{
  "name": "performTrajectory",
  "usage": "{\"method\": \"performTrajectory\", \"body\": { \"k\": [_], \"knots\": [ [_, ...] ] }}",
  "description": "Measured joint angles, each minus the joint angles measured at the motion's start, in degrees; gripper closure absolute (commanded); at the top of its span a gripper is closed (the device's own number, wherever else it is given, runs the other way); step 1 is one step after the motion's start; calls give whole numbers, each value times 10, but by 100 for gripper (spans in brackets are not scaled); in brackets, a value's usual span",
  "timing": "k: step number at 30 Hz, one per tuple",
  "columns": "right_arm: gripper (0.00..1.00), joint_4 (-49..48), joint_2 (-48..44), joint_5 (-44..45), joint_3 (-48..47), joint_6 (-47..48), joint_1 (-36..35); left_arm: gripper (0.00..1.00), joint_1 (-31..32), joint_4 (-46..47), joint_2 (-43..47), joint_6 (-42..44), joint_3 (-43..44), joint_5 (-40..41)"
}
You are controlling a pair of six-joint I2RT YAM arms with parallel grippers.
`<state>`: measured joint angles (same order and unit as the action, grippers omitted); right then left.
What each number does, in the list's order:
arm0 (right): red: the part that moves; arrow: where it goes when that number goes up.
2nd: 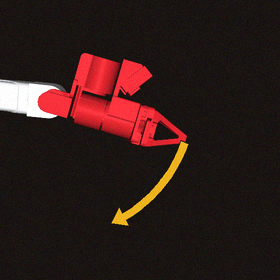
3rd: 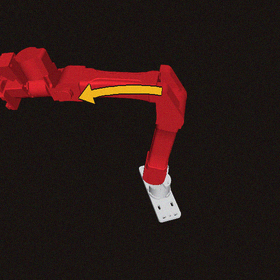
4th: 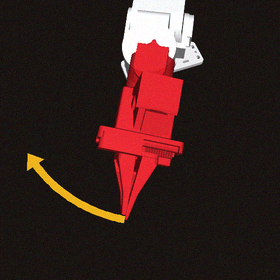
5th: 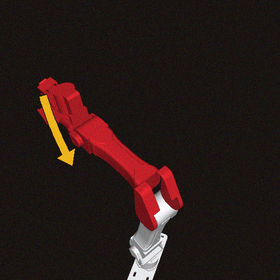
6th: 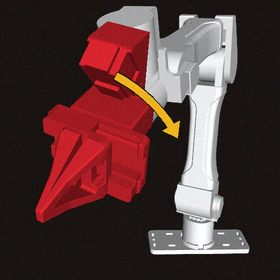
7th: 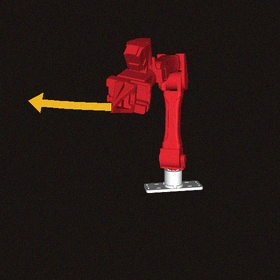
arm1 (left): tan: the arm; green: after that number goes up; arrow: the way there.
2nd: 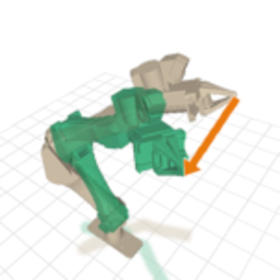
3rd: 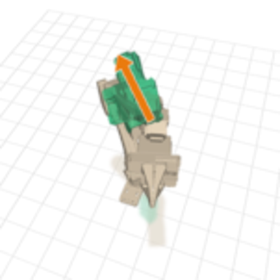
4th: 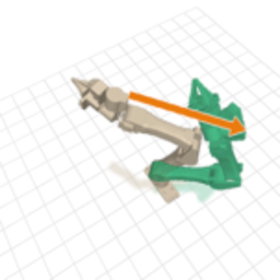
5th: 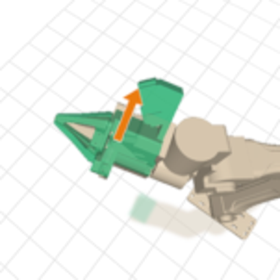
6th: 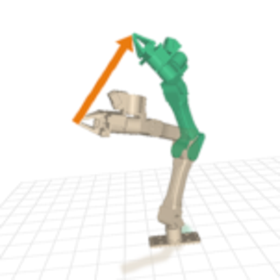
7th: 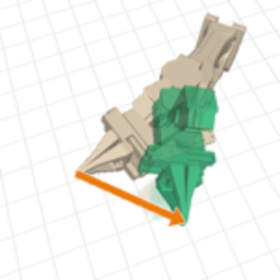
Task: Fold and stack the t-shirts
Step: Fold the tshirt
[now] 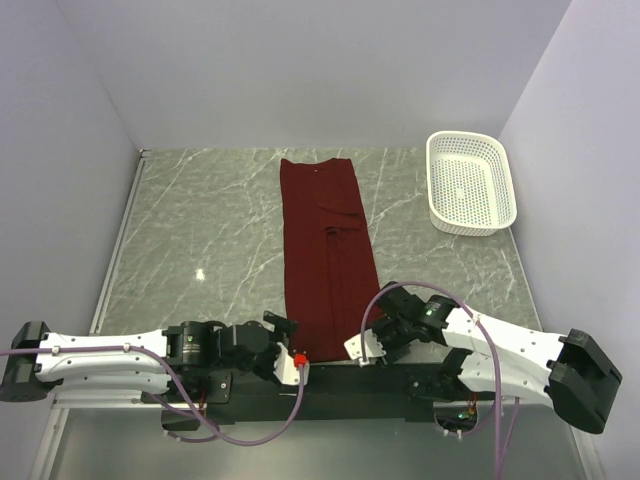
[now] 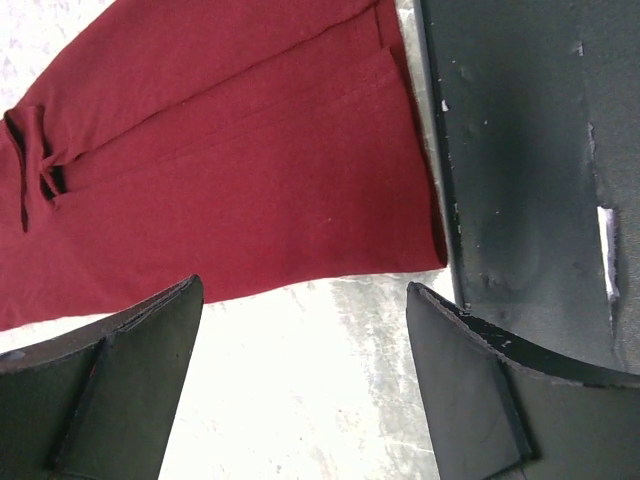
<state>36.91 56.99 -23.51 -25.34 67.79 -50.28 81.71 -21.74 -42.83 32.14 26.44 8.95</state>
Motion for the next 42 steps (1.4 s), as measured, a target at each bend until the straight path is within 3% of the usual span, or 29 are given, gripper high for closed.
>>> {"method": "performTrajectory", "body": {
  "k": [9,11,15,19,20,27,37,42],
  "knots": [
    [66,-23,33,19,-9,-56,-47,13,2,-6,38,2,0,19],
    [71,-29,40,19,-11,-68,-49,18,2,-5,42,2,0,19],
    [76,-33,44,16,-13,-84,-45,43,3,0,16,9,0,4],
    [90,-28,35,-10,-22,-95,-8,46,4,27,-45,16,-3,-21],
    [100,-24,31,-24,-26,-98,11,45,5,37,-56,15,-8,-28],
    [100,-10,15,-90,-56,-94,122,42,7,110,-122,12,-27,-58],
    [100,15,24,-141,-73,-94,155,34,9,195,-226,-19,-27,-77],
    [100,20,24,-158,-74,-94,174,40,19,238,-262,-44,-27,-60]
  ]
}}
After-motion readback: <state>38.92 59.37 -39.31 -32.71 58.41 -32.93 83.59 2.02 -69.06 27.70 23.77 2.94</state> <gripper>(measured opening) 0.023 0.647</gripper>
